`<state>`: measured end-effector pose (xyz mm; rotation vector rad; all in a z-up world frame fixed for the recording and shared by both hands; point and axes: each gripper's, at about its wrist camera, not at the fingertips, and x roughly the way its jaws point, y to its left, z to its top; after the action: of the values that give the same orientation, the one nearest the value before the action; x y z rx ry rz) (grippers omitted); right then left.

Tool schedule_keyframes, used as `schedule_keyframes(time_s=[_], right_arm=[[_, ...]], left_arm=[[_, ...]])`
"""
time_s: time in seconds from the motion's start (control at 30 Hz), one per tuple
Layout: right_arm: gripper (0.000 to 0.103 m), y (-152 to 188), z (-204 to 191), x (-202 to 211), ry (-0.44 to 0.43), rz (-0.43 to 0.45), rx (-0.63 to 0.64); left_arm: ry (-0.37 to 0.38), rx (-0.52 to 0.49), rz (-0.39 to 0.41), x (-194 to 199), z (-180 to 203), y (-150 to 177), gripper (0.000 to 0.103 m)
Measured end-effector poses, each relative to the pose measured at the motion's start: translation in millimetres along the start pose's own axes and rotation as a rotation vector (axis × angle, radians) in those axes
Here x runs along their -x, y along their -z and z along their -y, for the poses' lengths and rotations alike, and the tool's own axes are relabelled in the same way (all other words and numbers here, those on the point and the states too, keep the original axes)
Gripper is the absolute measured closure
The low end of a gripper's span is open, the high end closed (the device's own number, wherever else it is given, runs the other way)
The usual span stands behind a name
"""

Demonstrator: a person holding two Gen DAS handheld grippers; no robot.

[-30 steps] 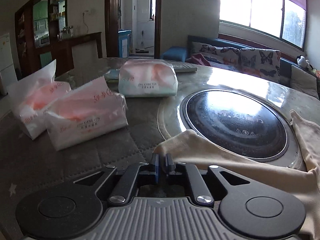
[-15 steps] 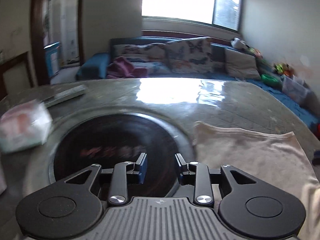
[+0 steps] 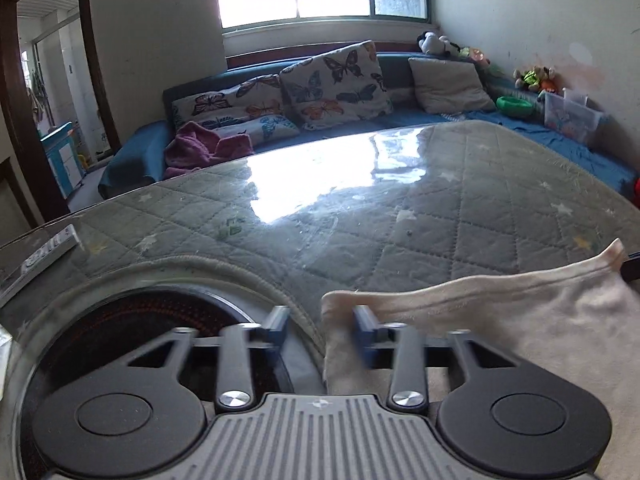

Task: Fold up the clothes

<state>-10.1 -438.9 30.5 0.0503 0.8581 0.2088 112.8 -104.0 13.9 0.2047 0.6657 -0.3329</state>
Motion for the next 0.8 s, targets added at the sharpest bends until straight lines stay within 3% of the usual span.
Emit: schedule_keyframes(time_s=[0.13, 0.27, 0.4, 0.5, 0.67, 0.8], right_arm=[[0.099, -14.0, -6.4, -8.8, 0.019, 0.011, 0.055], [0.099, -33.7, -14.6, -28.4, 0.039, 0.026, 0.107], [0.095, -45.5, -19.0, -43.9, 0.057, 0.019, 0.125], [0.092, -45.8, -20.4, -26.5, 0.044, 0.034, 0.142], [0.087, -24.9, -9.5, 24.4, 0.069, 0.053, 0.120], [0.086, 15.9, 10.5, 65.3, 0.128, 0.048, 0.076]], left_arm=[[-0.052, -0.008, 0.041, -4.9, -0.3, -5.4, 0.098], [-0.096, 0.035, 0.019, -17.7, -12.0, -10.0, 0.098], [-0.088, 0.040, 0.013, -17.9, -18.5, -13.2, 0.089], [-0.070, 0.034, 0.021, -0.2, -13.0, -9.4, 0.072], [-0.039, 0.024, 0.035, 30.1, -3.1, -2.9, 0.072], [0.094, -0.022, 0.045, 67.8, 32.5, 16.6, 0.072]])
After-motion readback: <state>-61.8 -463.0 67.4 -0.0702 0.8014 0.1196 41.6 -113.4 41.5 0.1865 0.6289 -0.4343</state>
